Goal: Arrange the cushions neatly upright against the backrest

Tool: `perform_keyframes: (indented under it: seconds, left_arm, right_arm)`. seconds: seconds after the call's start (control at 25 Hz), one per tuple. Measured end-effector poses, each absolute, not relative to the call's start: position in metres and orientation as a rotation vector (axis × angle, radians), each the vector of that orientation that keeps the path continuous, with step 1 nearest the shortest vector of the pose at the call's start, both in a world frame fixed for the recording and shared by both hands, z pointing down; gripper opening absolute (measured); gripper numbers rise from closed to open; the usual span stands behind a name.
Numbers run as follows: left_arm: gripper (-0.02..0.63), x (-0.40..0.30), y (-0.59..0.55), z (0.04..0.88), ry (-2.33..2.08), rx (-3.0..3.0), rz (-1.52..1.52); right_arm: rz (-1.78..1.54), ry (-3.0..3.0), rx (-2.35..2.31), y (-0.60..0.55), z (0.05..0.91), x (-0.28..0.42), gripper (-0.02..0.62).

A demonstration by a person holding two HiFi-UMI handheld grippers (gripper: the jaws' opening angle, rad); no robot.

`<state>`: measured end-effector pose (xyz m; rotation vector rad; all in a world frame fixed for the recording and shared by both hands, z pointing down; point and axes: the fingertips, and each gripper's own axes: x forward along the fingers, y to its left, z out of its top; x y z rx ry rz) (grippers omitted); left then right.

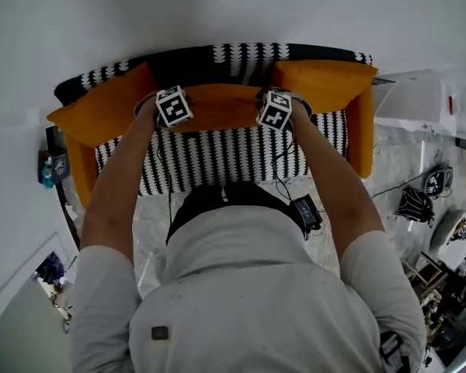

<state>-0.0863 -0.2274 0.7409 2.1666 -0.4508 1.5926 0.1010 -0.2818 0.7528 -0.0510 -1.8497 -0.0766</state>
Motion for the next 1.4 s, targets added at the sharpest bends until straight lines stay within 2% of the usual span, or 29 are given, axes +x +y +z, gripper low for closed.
perform_keyframes:
  seconds: [0.52, 0.8, 1.16, 1.4]
  left_arm:
    - [0.043, -0.091, -0.316, 0.803, -0.526, 2.177, 1.577]
    - [0.041, -0.108, -0.322, 0.843, -0.507, 2.055, 1.515]
    - [0.041, -0.112, -0.347, 0.855, -0.555, 2.079, 1.540]
    - [0.086, -0.116, -0.346, 0.853, -0.606, 2.068, 1.527]
  right_arm:
    - [-0.047, -1.815, -0.067, -0.347, 0.823, 0.099, 0.067]
    - [-0.072, -1.814, -0.073, -0.374, 0.844, 0.079, 0.066]
    - [-0.076, -1.802, -0.062, -0.392, 0.864, 0.072, 0.067]
    - [-0.101, -1.783, -0.051, -0.396, 0.863, 0.069, 0.137]
